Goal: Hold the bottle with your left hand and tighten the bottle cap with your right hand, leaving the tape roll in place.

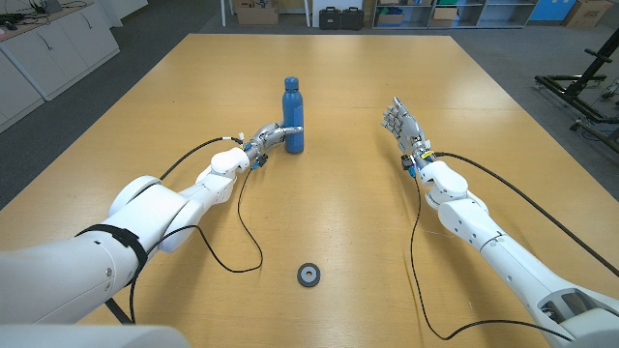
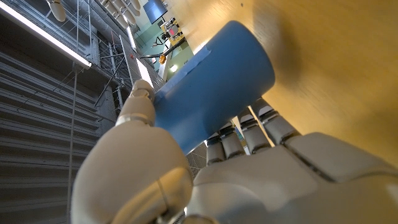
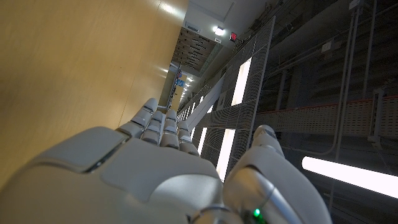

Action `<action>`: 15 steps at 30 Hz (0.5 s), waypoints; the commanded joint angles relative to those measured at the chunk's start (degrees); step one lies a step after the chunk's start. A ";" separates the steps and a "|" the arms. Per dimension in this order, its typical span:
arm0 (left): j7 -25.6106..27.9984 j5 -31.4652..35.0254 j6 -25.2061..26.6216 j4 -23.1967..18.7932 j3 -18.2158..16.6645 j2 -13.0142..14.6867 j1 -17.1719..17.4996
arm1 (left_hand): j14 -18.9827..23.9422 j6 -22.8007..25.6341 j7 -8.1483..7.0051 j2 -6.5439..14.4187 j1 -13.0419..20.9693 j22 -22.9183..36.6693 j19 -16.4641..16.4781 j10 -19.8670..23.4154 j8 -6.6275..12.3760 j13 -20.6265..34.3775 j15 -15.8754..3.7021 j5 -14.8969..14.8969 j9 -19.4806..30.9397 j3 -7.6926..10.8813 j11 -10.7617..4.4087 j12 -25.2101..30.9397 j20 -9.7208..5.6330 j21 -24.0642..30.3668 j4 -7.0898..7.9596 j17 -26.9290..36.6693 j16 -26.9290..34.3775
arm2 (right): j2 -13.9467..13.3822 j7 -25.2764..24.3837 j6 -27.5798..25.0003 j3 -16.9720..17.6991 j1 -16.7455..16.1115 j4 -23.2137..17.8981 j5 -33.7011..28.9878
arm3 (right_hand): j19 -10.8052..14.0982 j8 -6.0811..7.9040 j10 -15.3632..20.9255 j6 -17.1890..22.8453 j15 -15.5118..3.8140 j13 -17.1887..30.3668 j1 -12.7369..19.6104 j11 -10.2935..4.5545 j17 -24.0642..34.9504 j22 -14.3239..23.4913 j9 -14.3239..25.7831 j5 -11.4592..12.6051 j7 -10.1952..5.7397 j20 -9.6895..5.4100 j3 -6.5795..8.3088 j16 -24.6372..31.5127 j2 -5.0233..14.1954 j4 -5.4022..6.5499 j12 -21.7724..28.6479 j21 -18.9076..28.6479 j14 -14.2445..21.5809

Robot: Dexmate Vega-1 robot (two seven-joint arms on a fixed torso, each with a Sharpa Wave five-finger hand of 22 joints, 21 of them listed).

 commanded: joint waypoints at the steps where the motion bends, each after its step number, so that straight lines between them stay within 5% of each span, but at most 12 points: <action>1: 0.65 0.59 -8.41 -4.09 -1.67 1.83 3.43 | 1.23 4.47 -2.99 3.19 2.64 0.14 1.18 1.91 0.54 -0.05 -9.62 -0.19 0.07 1.74 -0.91 0.54 -9.29 0.32 0.82 0.17 0.15 | -0.21 -0.15 0.78 0.22 -0.85 -0.86 -0.24 | 0.59 0.35 0.42 0.53 -0.08 -0.10 0.54 -0.29 0.17 0.29 0.08 0.16 1.60 -0.26 0.22 0.24 0.27 -0.41 0.36 -0.19 0.59; 3: 1.34 0.77 -8.77 -7.30 -2.02 2.93 5.22 | 1.62 4.55 -3.00 3.36 2.77 0.15 1.40 2.20 0.51 -0.05 -9.67 -0.17 0.07 1.86 -0.97 0.54 -9.31 0.35 0.83 0.19 0.20 | -0.29 -0.23 0.94 0.31 -1.11 -1.13 -0.24 | 0.67 0.37 0.45 0.59 -0.08 -0.12 0.54 -0.31 0.17 0.30 0.08 0.16 1.74 -0.28 0.22 0.26 0.28 -0.42 0.38 -0.19 0.65; 9: 5.16 0.97 -1.63 -25.90 -3.51 8.70 14.20 | 2.40 5.06 -2.88 3.77 2.92 0.23 2.05 3.09 0.50 -0.02 -9.67 -0.10 0.07 2.13 -0.99 0.55 -9.21 0.43 0.95 0.24 0.14 | -0.78 -0.45 1.41 0.35 -2.03 -2.43 -0.66 | 0.86 0.42 0.50 0.76 -0.52 -0.26 0.57 -0.96 0.14 0.30 0.06 0.17 1.79 -0.41 0.20 0.34 0.32 -0.47 0.39 -0.25 0.87; 15: 7.15 0.03 3.14 -35.41 -4.69 11.52 19.08 | 3.59 6.22 -2.64 4.35 3.07 0.31 3.00 4.38 0.72 0.01 -9.70 0.00 0.10 2.47 -0.76 0.65 -9.14 0.61 1.08 0.30 0.19 | -1.04 -0.79 1.59 0.30 -2.48 -3.46 -1.07 | 1.13 0.44 0.56 0.89 -0.53 -0.38 0.63 -1.29 0.10 0.30 0.04 0.17 1.75 -0.52 0.20 0.41 0.37 -0.53 0.41 -0.27 1.08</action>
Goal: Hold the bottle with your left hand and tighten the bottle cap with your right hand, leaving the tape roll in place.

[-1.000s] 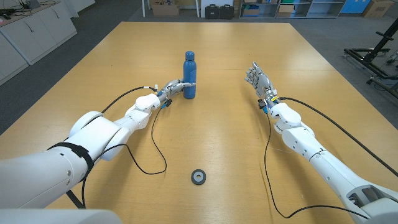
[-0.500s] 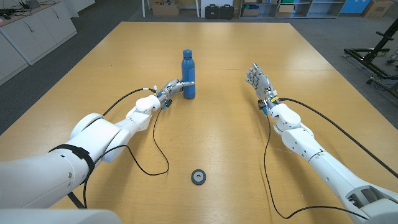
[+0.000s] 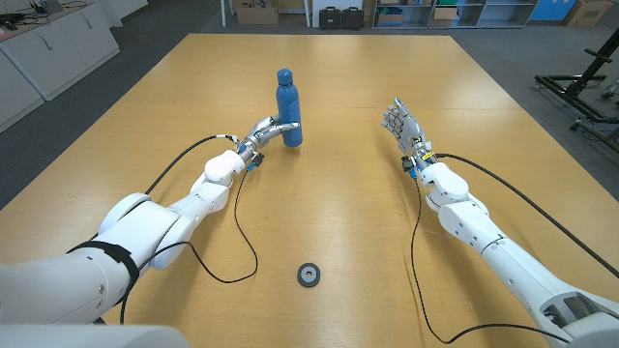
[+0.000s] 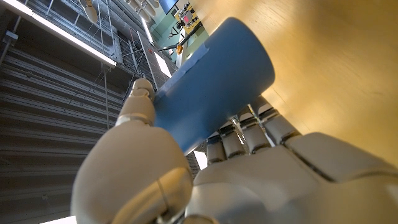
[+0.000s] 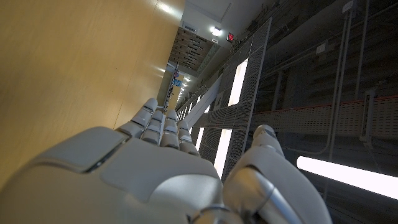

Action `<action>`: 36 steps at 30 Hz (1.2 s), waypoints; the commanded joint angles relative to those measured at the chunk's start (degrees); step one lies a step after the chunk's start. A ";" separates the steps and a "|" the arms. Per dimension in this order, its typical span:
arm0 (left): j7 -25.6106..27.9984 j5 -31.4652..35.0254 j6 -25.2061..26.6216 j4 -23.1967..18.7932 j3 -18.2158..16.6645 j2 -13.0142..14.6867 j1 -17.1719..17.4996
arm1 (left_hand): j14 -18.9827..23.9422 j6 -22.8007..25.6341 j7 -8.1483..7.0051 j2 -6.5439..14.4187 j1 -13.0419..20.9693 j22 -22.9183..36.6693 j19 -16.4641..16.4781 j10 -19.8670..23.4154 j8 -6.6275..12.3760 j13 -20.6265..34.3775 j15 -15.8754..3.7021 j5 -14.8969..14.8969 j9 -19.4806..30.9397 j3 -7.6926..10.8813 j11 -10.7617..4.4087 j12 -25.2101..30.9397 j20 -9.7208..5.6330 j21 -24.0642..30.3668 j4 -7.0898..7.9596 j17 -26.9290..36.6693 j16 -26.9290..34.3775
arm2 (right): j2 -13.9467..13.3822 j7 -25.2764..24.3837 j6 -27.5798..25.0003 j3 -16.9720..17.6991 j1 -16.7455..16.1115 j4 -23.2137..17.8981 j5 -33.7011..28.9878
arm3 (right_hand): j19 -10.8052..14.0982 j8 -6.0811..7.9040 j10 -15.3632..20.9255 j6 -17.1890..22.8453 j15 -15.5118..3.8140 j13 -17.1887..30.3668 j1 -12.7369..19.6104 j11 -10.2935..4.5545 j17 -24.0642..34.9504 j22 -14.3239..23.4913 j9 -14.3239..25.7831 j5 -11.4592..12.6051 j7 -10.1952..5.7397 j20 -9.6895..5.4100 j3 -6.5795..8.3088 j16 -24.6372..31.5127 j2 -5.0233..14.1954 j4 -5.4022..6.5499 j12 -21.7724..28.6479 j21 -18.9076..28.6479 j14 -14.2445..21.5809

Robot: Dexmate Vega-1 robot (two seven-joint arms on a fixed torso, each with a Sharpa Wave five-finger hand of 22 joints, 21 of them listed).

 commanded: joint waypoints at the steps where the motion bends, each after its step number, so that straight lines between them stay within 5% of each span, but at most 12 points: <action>1: 4.87 -0.74 8.05 -20.51 -2.36 6.32 10.50 | 1.07 5.11 -3.90 4.37 3.09 0.32 1.02 2.87 0.41 0.01 -9.63 0.18 0.09 2.02 -1.85 0.25 -9.06 0.47 1.55 0.15 0.17 | -0.51 -0.59 0.52 0.05 -1.10 -1.97 -0.63 | 0.78 0.47 0.26 0.55 -0.03 -0.11 0.43 -0.84 0.07 0.31 0.02 0.17 1.42 0.02 -0.05 0.46 0.17 -0.33 0.45 -0.27 0.60; 17: 7.90 -2.36 15.25 -35.94 -4.32 11.69 18.84 | 2.78 6.44 -3.93 4.71 3.57 0.39 2.42 4.76 0.55 0.05 -9.74 0.24 0.14 2.48 -1.78 0.31 -9.15 0.69 1.38 0.15 0.07 | -2.14 -1.26 -0.50 0.09 -2.58 -6.03 -1.34 | 1.88 0.70 0.84 1.43 -0.98 -0.48 0.83 -1.65 -0.12 0.31 -0.06 0.19 0.91 -0.72 0.02 0.75 0.34 -0.66 0.64 -0.27 1.62; 26: 7.33 -5.92 18.14 -40.01 -5.06 12.30 20.75 | 3.58 7.54 -4.11 4.84 3.06 0.43 2.72 5.92 0.77 0.11 -9.52 0.21 0.19 2.44 -1.68 0.38 -8.81 0.63 1.72 0.24 0.00 | -3.21 1.48 2.18 1.03 -3.14 -5.78 -0.40 | 1.94 0.74 1.07 1.61 -0.91 -0.58 0.97 -1.53 -0.18 0.31 -0.08 0.20 0.88 -0.76 0.04 0.75 0.40 -0.76 0.71 -0.36 1.72; 36: 12.76 -1.50 18.74 -45.64 -4.33 12.79 23.54 | 6.35 10.25 -4.58 5.58 2.33 0.51 4.49 8.99 1.26 0.26 -9.86 0.29 0.29 2.76 -0.69 0.57 -9.05 0.85 1.96 0.45 0.09 | -4.56 5.32 7.16 0.99 -4.19 -5.84 -1.22 | 2.63 0.87 1.53 2.16 -0.71 -0.75 1.16 -1.35 -0.26 0.32 -0.10 0.17 0.96 -0.77 0.08 1.00 0.52 -0.90 0.85 -0.32 2.48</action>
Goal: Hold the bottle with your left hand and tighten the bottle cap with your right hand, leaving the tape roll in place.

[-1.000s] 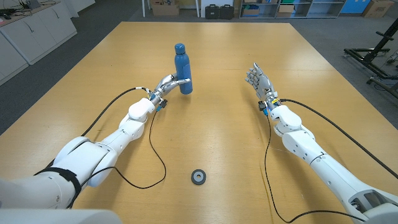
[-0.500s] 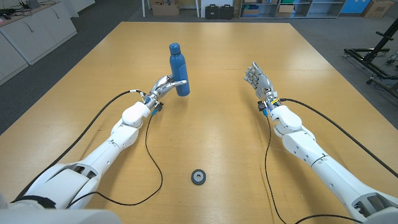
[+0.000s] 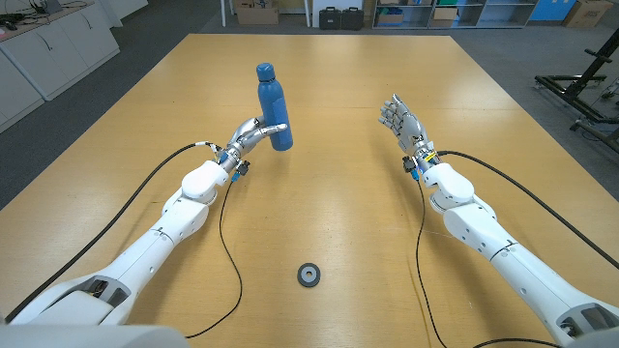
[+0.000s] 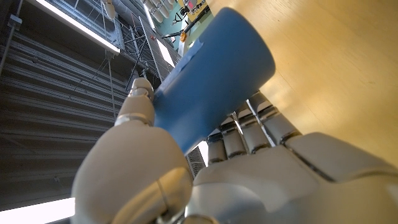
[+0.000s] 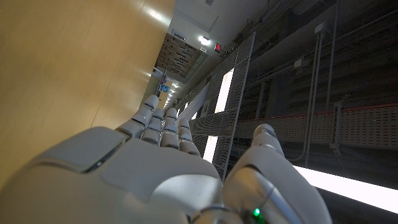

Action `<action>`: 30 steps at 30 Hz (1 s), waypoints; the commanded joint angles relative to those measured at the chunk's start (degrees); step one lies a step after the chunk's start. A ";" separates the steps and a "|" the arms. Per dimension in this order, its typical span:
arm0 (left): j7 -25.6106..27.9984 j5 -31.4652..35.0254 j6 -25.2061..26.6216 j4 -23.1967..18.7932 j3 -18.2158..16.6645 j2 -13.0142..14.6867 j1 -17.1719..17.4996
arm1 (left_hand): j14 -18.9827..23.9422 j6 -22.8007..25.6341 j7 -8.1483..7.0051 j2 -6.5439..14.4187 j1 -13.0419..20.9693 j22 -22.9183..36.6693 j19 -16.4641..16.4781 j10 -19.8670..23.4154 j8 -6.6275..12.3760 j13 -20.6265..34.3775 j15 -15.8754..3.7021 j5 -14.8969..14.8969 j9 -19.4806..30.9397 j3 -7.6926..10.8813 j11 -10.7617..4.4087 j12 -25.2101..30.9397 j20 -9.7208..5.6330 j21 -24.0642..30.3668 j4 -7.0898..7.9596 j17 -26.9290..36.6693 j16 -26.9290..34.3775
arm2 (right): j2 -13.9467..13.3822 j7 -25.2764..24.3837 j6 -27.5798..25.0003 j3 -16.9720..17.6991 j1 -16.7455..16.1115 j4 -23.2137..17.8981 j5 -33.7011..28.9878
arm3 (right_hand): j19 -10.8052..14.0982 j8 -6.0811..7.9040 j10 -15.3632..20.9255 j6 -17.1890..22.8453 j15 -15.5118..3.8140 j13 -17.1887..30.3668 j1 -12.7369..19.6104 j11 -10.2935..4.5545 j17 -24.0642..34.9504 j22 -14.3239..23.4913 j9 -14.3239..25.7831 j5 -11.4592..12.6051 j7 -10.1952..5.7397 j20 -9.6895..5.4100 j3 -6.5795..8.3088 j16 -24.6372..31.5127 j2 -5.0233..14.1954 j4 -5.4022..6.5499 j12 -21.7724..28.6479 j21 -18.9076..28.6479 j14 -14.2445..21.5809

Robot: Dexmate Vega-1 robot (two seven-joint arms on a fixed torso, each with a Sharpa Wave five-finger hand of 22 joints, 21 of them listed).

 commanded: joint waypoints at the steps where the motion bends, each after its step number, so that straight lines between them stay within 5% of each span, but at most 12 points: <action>1: 2.88 2.36 1.35 -6.14 0.45 1.10 2.80 | 0.96 7.78 -7.05 5.58 2.35 0.25 1.08 4.75 0.55 0.12 -9.15 0.50 0.14 2.42 -3.83 0.52 -8.75 0.41 2.30 0.16 0.08 | -1.17 3.39 4.80 -0.12 -0.97 -0.47 -0.99 | 0.52 0.44 0.58 0.49 0.03 -0.03 0.72 -0.16 -0.01 0.32 0.18 0.17 0.83 -0.09 0.07 0.52 0.08 -0.43 0.43 -0.33 0.57; 12: -2.27 4.02 2.67 -7.72 1.95 4.74 -0.37 | 1.18 8.24 -6.99 5.55 2.67 0.26 1.40 5.04 0.63 0.15 -9.26 0.54 0.16 2.60 -3.75 0.42 -8.92 0.43 2.01 0.14 -0.08 | -1.55 -3.43 4.77 -0.44 -3.51 -7.22 -7.72 | 1.22 0.67 1.27 1.36 -0.19 -0.20 0.93 -0.49 -0.08 0.32 0.17 0.13 0.49 0.07 0.10 0.68 0.21 -0.58 0.65 -0.30 1.15; 24: -7.85 1.11 -4.10 -0.83 3.21 2.42 -2.94 | 1.49 8.47 -6.92 5.65 2.92 0.26 1.14 5.48 0.59 0.23 -9.21 0.59 0.19 2.83 -3.66 0.34 -8.64 0.19 1.85 0.15 -0.25 | -2.65 -5.61 3.18 -0.14 -4.64 -11.00 -9.74 | 2.21 0.98 1.78 2.62 -0.63 -0.40 1.31 -0.72 -0.23 0.34 0.16 0.09 0.07 0.16 0.17 0.92 0.37 -0.84 0.76 -0.24 2.08; 30: -8.06 1.48 -4.25 -0.82 3.64 1.99 -2.81 | 1.51 8.82 -6.94 5.60 2.64 0.27 1.17 5.80 0.65 0.26 -9.06 0.57 0.20 2.76 -3.65 0.35 -8.79 0.14 1.97 0.17 -0.36 | -3.65 -5.92 3.41 0.39 -5.61 -13.06 -10.54 | 2.42 0.96 1.81 2.70 -0.58 -0.45 1.55 -1.02 -0.28 0.34 0.16 0.13 0.00 0.15 0.26 0.93 0.48 -0.97 0.76 -0.24 2.24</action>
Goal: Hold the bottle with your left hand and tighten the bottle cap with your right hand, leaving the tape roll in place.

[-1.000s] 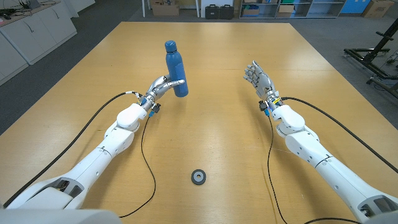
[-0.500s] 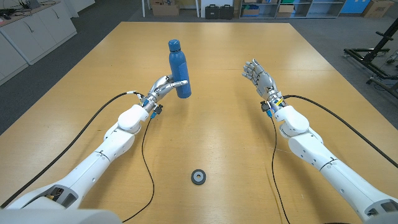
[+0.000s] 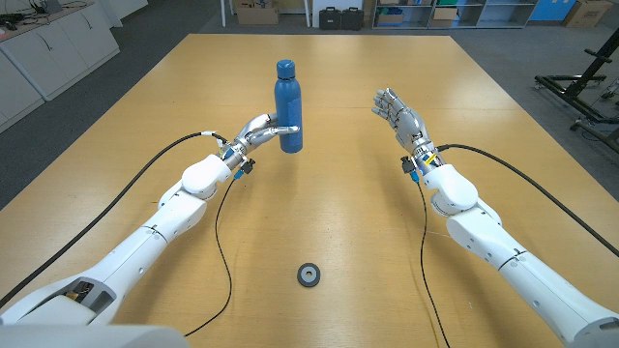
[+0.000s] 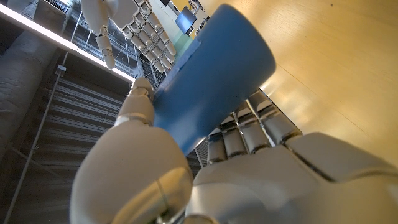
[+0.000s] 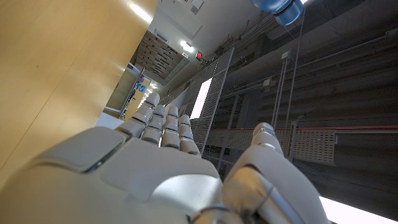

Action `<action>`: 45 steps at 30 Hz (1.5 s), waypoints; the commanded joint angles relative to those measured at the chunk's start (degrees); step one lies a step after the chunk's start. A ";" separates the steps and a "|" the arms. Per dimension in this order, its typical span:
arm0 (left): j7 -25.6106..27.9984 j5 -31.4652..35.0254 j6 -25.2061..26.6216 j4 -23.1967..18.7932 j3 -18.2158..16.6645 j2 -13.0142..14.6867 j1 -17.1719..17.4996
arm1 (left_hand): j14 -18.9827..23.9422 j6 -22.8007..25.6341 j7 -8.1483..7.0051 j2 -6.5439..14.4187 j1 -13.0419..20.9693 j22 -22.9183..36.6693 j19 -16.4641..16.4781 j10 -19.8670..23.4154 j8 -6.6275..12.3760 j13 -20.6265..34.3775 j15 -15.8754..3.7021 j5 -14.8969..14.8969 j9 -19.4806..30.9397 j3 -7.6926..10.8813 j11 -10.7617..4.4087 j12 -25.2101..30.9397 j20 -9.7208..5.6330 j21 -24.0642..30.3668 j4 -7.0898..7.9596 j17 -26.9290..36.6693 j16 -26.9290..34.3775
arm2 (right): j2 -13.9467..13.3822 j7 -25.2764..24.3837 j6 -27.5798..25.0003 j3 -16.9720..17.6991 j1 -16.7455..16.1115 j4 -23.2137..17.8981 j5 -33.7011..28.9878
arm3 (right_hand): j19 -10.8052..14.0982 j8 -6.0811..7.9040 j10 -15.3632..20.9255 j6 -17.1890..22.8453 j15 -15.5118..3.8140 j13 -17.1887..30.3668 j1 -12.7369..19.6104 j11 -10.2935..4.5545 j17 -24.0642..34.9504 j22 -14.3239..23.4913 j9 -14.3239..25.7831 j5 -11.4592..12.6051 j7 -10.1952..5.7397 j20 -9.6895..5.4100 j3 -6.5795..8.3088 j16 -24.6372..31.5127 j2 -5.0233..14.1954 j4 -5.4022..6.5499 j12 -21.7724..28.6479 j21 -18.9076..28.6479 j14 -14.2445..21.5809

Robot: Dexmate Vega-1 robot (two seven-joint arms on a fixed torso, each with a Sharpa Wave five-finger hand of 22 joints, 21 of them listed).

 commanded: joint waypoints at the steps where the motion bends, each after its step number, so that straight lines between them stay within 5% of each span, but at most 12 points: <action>1: -2.34 -0.53 -2.78 2.21 0.98 -1.05 -0.79 | 0.38 8.22 -7.58 5.59 2.62 0.28 0.40 4.69 0.26 0.27 -8.95 0.24 0.21 2.57 -4.38 0.04 -8.71 0.13 2.16 0.18 -0.31 | -1.70 -1.40 -0.45 0.73 -1.62 -4.10 -2.18 | 0.57 0.58 0.49 0.30 0.25 0.08 0.93 -0.33 -0.02 0.34 0.14 0.14 -0.04 -0.03 0.05 0.35 0.22 -0.42 0.31 -0.24 0.40; 24: -2.44 0.46 -3.41 3.42 2.57 -2.74 0.02 | 0.48 8.54 -7.51 5.65 2.25 0.30 0.46 5.13 0.16 0.39 -9.00 0.29 0.25 2.63 -4.21 -0.15 -8.46 -0.04 2.26 0.25 -0.61 | -4.24 0.15 0.59 2.02 -2.07 -6.79 -2.94 | 0.66 0.68 1.36 1.12 0.39 -0.11 2.00 -0.61 -0.20 0.37 0.15 0.30 -0.37 0.52 0.47 0.52 0.72 -0.97 0.57 -0.59 1.37; 45: -3.64 4.36 -3.37 2.20 3.57 -0.55 -1.46 | 0.50 8.88 -7.47 5.56 2.26 0.30 0.27 5.21 0.14 0.46 -8.98 0.36 0.27 2.74 -4.07 -0.39 -8.24 -0.25 2.11 0.25 -0.86 | -6.61 -2.06 -2.83 3.28 -1.15 -11.23 -8.28 | 2.84 0.92 2.51 2.89 -0.13 -0.25 2.23 -1.86 -0.12 0.40 0.18 0.16 -1.14 0.76 0.32 1.87 0.81 -1.12 0.89 -0.38 5.21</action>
